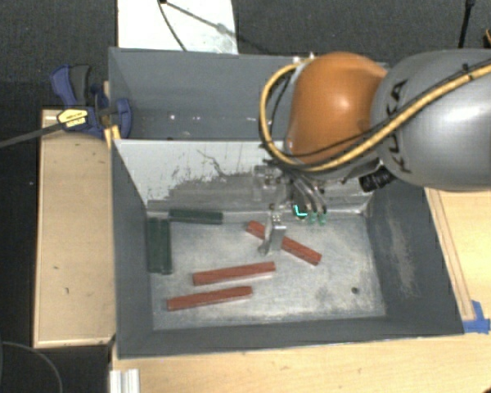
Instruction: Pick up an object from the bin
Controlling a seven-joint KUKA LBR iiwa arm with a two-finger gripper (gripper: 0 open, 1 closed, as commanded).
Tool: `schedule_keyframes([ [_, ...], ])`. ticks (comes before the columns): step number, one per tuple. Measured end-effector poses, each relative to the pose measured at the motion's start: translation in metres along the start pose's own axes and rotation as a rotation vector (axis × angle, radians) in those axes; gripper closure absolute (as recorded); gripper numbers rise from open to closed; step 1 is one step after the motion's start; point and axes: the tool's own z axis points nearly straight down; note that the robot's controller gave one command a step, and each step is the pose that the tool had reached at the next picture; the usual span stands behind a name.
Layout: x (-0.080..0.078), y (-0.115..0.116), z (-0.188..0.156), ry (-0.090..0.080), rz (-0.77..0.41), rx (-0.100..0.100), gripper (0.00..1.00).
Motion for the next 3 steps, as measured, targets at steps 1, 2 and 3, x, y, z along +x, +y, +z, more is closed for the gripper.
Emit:
schedule_keyframes([
  [1,0.025,-0.045,0.128,-0.008,-0.130,0.000,0.00],
  [2,0.025,-0.044,0.126,-0.009,-0.127,-0.001,1.00],
  [3,0.040,-0.084,-0.031,-0.015,-0.109,0.001,1.00],
])
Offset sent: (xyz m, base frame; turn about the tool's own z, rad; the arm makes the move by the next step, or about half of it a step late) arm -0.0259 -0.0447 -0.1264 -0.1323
